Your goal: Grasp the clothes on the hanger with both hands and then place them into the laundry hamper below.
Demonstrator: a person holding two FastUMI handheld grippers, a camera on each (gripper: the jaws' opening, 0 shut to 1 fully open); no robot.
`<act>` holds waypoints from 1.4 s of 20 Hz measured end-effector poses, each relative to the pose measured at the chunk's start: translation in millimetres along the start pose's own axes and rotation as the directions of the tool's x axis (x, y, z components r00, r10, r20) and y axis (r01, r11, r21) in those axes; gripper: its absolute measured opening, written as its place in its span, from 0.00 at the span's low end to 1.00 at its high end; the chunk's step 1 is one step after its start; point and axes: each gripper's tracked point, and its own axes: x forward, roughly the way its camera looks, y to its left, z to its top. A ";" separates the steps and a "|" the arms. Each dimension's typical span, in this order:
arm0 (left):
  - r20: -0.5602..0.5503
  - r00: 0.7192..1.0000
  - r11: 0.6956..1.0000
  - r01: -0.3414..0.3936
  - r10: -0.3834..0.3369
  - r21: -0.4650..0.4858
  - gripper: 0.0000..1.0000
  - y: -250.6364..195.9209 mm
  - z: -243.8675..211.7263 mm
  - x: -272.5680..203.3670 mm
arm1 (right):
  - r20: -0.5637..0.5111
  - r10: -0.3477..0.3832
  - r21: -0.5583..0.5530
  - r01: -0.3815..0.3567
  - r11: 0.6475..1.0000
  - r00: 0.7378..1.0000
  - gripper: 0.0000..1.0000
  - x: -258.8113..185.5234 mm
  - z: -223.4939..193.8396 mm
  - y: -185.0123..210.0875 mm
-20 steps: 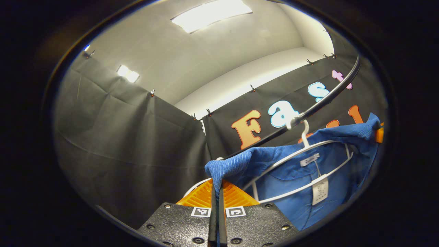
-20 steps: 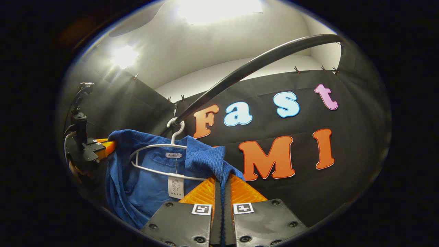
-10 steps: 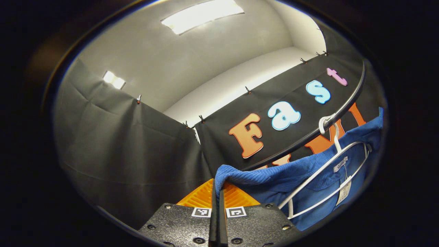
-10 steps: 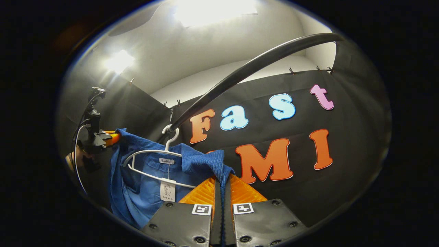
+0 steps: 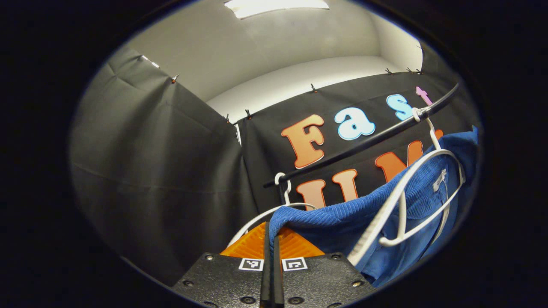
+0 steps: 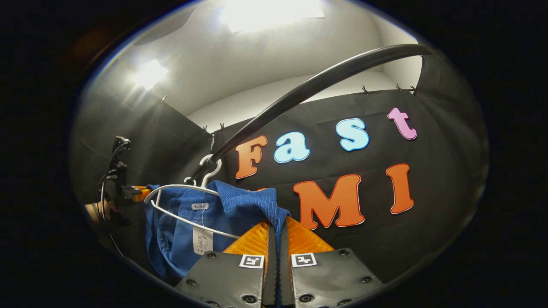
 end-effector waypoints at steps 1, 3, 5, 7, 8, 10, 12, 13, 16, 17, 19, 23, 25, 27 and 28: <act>-0.013 1.000 1.000 0.003 -0.003 -0.014 0.02 -3.0 -10.0 -5.6 | -0.002 -0.001 -0.007 0.001 1.000 1.000 0.10 1.3 0.9 1.8; -0.032 0.999 1.000 0.001 -0.002 -0.027 0.02 -5.5 -25.7 -10.0 | 0.000 -0.004 -0.022 0.004 1.000 1.000 0.10 8.5 1.3 1.9; -0.050 0.999 0.999 0.006 -0.008 -0.033 0.02 -11.6 -39.8 -16.9 | 0.009 -0.017 -0.031 0.017 0.999 1.000 0.10 10.8 3.7 -0.8; -0.063 0.998 0.999 0.012 -0.014 -0.036 0.02 -17.7 -48.6 -19.7 | 0.013 -0.037 -0.024 0.037 0.999 0.999 0.10 15.5 3.7 -5.1; -0.068 0.998 0.999 0.013 -0.015 -0.038 0.02 -21.6 -53.1 -21.9 | 0.010 -0.051 -0.026 0.052 0.998 0.999 0.10 18.7 2.1 -10.0; -0.076 0.997 0.999 0.017 -0.020 -0.049 0.02 -30.3 -59.4 -26.3 | 0.007 -0.088 -0.018 0.088 0.996 0.996 0.10 23.6 0.5 -22.9; -0.075 0.997 0.998 0.025 -0.029 -0.051 0.05 -38.9 -61.7 -32.2 | 0.002 -0.124 -0.006 0.124 0.992 0.992 0.10 30.3 -2.0 -36.0; -0.076 0.996 0.998 0.032 -0.036 -0.046 0.05 -44.1 -64.5 -34.3 | 0.003 -0.142 -0.006 0.142 0.990 0.990 0.10 32.3 -1.9 -44.2; -0.085 0.994 0.997 0.059 -0.063 -0.044 0.02 -59.3 -68.2 -40.0 | 0.004 -0.200 -0.042 0.200 0.979 0.980 0.10 38.3 -5.3 -67.1; -0.088 0.993 0.997 0.068 -0.072 -0.046 0.02 -65.5 -71.1 -40.7 | 0.000 -0.221 -0.056 0.220 0.974 0.975 0.10 42.6 -9.2 -76.8; -0.092 0.991 0.995 0.088 -0.092 -0.048 0.02 -77.2 -74.3 -42.7 | -0.014 -0.247 -0.052 0.246 0.968 0.969 0.10 41.9 -12.5 -87.8; -0.104 0.985 0.989 0.132 -0.138 -0.065 0.02 -105.2 -83.1 -48.0 | -0.022 -0.312 -0.078 0.310 0.948 0.950 0.10 37.7 -22.0 -116.5; -0.116 0.980 0.984 0.152 -0.163 -0.094 0.02 -120.8 -89.5 -52.2 | -0.040 -0.337 -0.086 0.333 0.939 0.941 0.10 28.4 -28.6 -126.2; -0.130 0.975 0.979 0.167 -0.182 -0.117 0.02 -135.8 -96.8 -57.0 | -0.050 -0.356 -0.100 0.349 0.932 0.933 0.10 23.5 -34.2 -134.8; -0.139 0.972 0.977 0.173 -0.190 -0.127 0.03 -141.2 -100.9 -60.2 | -0.056 -0.360 -0.103 0.354 0.930 0.931 0.10 19.9 -36.0 -136.8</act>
